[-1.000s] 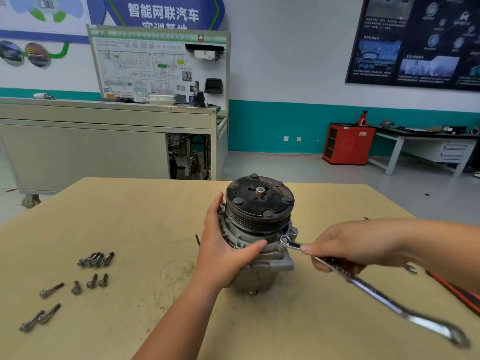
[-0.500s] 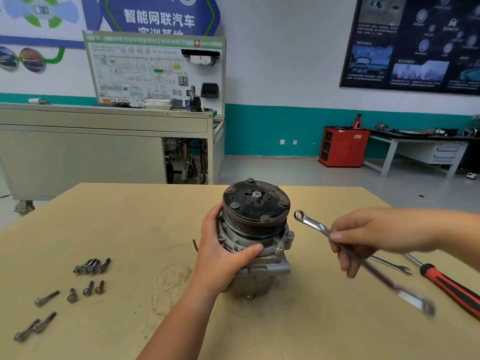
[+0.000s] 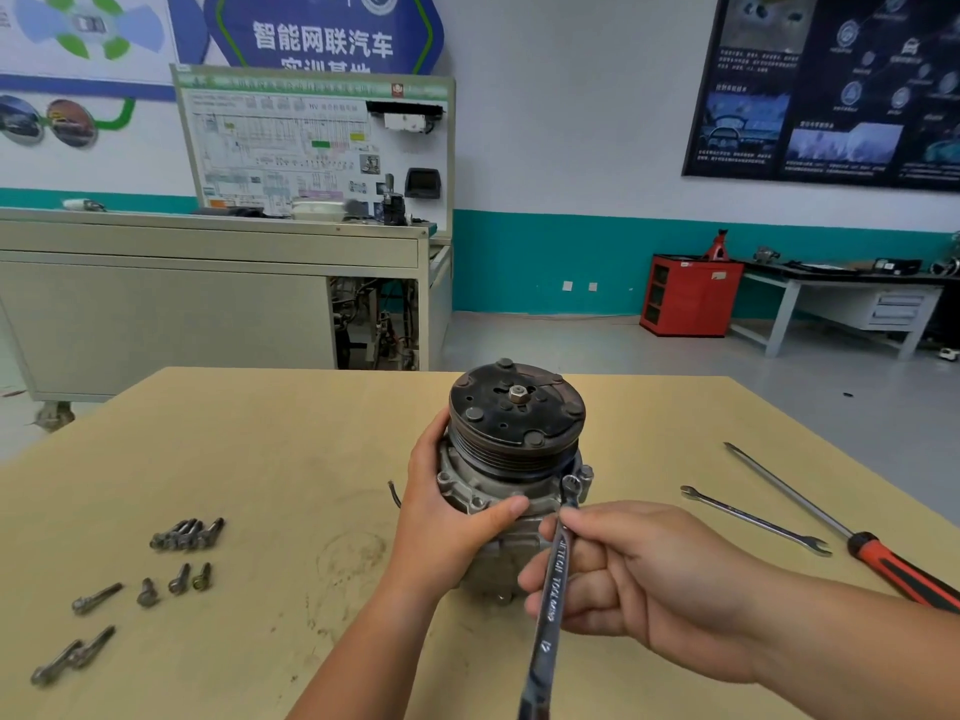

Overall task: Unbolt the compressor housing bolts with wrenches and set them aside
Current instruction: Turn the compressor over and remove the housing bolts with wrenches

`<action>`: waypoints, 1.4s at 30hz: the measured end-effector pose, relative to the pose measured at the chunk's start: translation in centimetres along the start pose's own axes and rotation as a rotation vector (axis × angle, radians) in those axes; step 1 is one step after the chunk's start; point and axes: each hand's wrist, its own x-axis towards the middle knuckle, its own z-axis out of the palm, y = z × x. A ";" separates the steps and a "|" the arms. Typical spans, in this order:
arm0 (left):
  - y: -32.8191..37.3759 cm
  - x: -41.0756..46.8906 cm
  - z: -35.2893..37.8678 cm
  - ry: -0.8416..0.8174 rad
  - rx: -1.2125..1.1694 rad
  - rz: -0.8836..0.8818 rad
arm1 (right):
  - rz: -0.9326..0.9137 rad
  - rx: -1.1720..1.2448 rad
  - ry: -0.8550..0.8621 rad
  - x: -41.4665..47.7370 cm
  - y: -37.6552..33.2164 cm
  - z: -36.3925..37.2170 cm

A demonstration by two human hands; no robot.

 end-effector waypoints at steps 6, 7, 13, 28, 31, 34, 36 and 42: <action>0.0 -0.1 0.1 0.013 -0.022 -0.001 | 0.002 -0.056 0.016 0.1 0.3 0.7; 0.0 -0.1 0.1 0.012 -0.026 0.000 | 0.006 -0.070 0.023 0.1 0.5 0.8; 0.0 -0.1 0.2 0.006 -0.027 0.000 | -0.001 -0.170 0.050 -0.5 1.3 0.2; -0.1 -0.2 0.3 0.025 -0.031 -0.001 | 0.108 -0.305 0.002 -0.6 -1.1 -1.0; -0.2 -0.3 0.3 0.029 -0.014 -0.005 | 0.181 -0.522 -0.074 -0.3 -2.8 -2.6; -0.1 -0.3 0.2 0.021 -0.002 -0.014 | 0.282 -0.794 -0.177 0.3 -5.3 -4.2; 0.1 -0.3 0.2 0.015 0.006 -0.023 | 0.355 -0.955 -0.241 0.8 -7.1 -4.9; 0.4 -0.5 0.1 0.015 0.015 -0.034 | 0.244 -1.630 -0.114 2.7 -9.3 -5.7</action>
